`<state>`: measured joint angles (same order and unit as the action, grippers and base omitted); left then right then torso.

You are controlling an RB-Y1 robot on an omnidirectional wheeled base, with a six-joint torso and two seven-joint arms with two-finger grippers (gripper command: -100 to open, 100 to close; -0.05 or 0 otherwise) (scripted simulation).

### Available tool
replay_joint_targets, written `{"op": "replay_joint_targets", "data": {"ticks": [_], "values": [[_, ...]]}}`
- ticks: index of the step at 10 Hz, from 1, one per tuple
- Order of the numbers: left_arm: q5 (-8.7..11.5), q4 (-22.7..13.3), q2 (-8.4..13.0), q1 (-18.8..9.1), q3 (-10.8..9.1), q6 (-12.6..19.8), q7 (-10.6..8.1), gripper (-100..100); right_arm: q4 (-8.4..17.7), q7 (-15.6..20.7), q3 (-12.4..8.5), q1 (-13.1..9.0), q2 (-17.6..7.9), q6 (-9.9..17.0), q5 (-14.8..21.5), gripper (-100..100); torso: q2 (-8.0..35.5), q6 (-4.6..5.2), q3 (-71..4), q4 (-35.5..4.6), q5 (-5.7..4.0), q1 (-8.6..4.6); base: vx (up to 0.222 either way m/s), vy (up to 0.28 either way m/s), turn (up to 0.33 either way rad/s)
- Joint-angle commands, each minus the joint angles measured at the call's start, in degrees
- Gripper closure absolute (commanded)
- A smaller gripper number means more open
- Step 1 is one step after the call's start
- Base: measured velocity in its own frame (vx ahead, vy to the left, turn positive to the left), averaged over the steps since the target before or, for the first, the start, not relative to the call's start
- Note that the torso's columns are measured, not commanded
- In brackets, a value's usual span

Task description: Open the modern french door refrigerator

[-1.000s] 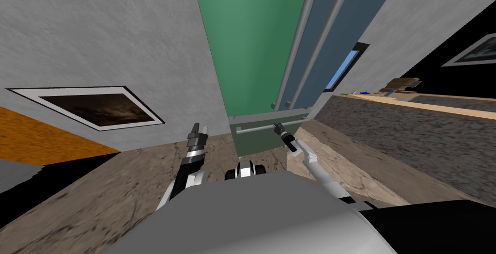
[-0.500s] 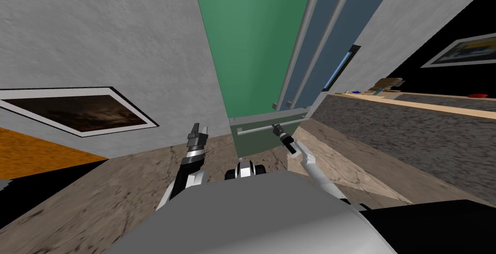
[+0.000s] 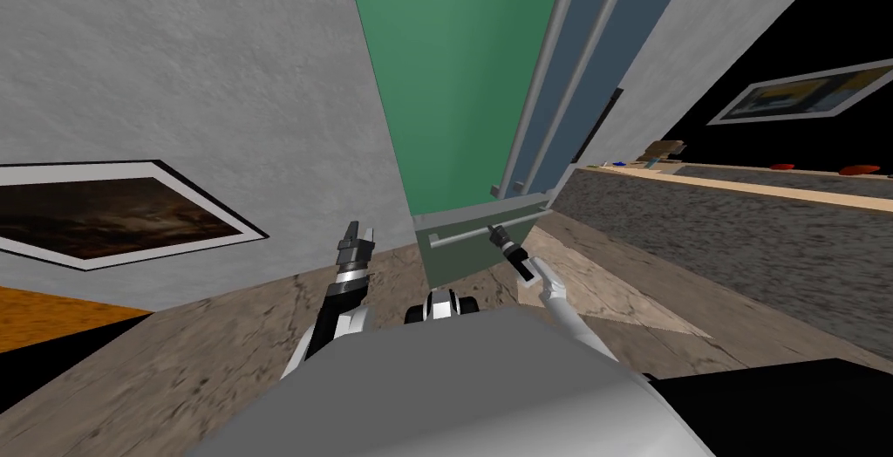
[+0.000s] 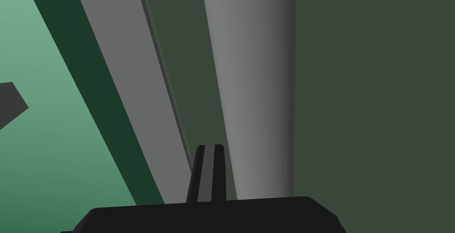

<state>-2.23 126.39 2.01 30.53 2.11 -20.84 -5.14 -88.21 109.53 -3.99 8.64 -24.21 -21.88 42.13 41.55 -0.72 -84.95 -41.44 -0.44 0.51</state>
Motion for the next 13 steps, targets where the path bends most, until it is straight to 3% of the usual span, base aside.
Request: {"op": "replay_joint_targets", "data": {"ticks": [1, 2, 7, 12, 13], "values": [[0.0, 0.0, 0.0, -0.01, 0.0, 0.0, 0.0, 0, 0.82, 1.33, 0.79, 1.08, 2.43, -3.26, 0.86, -100, 0.07, 0.03, 0.03, -0.09, 0.03, -0.16, 0.031, 0.069, -0.073], [0.0, 0.0, 0.0, 0.0, 0.0, 0.0, 0.0, 0, 0.82, 1.33, 0.79, 1.08, 2.43, -3.59, 0.86, -100, 0.15, 0.09, 0.09, -0.11, 0.0, -0.21, 0.024, 0.049, -0.058], [0.0, 0.0, 0.0, 0.0, 0.0, 0.0, 0.0, 0, 2.53, 4.2, -1.19, 1.87, 5.65, -10.27, 2.04, -100, -0.02, -0.07, 0.01, 0.13, -0.08, 0.06, 0.035, 0.071, -0.101], [0.0, 0.0, 0.01, -0.01, -0.01, 0.0, 0.0, 0, 2.53, 4.2, -1.19, 1.87, 5.65, -10.59, 2.04, -100, 0.11, 0.0, 0.1, 0.12, -0.11, -0.06, 0.004, 0.008, -0.001], [0.0, 0.0, 0.01, -0.01, -0.01, 0.0, 0.0, 0, 2.98, 4.89, -1.68, 2.06, 6.38, -12.32, 2.32, -100, 0.1, 0.0, 0.09, 0.12, -0.09, 0.01, 0.006, 0.036, -0.105]]}}
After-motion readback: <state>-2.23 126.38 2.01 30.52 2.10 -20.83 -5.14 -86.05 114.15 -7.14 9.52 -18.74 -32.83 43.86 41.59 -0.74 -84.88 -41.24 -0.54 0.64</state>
